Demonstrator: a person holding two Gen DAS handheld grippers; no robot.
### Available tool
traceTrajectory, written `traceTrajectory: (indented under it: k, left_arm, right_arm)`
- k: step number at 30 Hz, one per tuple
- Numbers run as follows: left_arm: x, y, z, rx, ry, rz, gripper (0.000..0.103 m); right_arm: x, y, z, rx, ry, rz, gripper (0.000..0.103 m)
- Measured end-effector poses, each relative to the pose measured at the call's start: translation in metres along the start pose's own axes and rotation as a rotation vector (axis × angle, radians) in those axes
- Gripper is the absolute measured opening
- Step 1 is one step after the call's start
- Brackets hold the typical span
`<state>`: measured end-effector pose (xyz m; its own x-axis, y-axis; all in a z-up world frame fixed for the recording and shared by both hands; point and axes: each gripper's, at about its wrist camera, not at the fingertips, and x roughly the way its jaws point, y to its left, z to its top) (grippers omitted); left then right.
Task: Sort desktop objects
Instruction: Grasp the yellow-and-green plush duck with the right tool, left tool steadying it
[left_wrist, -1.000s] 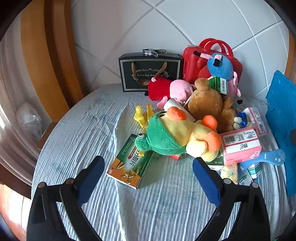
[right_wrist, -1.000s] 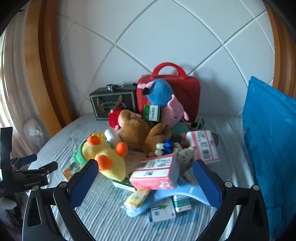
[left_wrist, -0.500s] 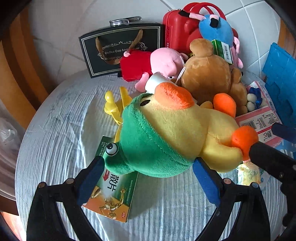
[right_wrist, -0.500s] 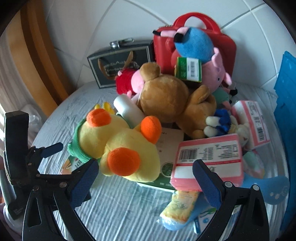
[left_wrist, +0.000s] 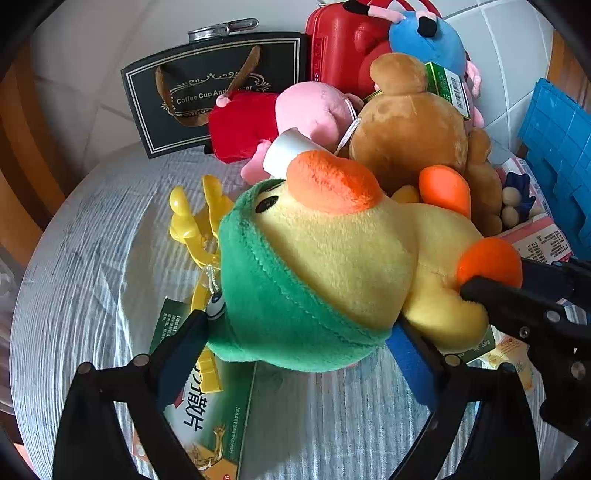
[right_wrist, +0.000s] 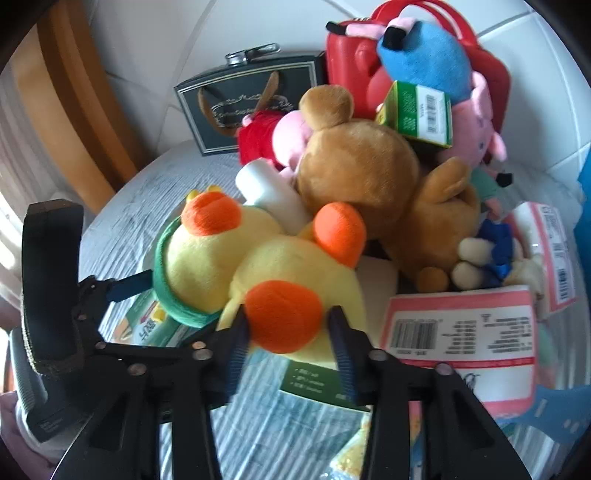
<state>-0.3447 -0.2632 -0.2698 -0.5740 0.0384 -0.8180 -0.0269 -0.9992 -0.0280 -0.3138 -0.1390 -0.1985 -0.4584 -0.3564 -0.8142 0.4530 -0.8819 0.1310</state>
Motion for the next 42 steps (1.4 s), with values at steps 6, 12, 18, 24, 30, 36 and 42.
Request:
traceTrajectory:
  k: [6,12,18,24,30,36,42]
  left_arm:
    - [-0.033,0.005,-0.010,-0.021,-0.075,0.015,0.062]
    - [-0.059,-0.003,-0.017,-0.039,-0.095,-0.044,0.051]
    - [-0.070,-0.029,-0.032,0.001,-0.052,-0.122,0.053]
    - [-0.065,-0.038,-0.040,0.015,-0.025,-0.123,0.092]
    - [-0.047,-0.033,-0.043,0.018,0.011,-0.146,0.101]
    - [-0.038,-0.035,-0.049,0.027,0.024,-0.166,0.103]
    - [-0.025,-0.039,-0.052,0.036,0.054,-0.172,0.102]
  right_arm:
    - [-0.023,0.010,-0.001,-0.094,-0.051,0.001,0.028]
    - [-0.057,0.018,0.000,-0.153,-0.109,0.013,0.027]
    - [-0.072,-0.005,-0.024,-0.189,-0.043,0.003,0.027]
    - [-0.078,-0.034,-0.055,-0.147,0.023,0.042,0.027]
    - [-0.081,-0.039,-0.053,-0.075,-0.019,0.039,0.098]
    - [-0.051,-0.044,-0.041,-0.021,0.038,0.021,0.103]
    - [-0.009,-0.049,-0.046,0.013,0.134,0.044,0.098]
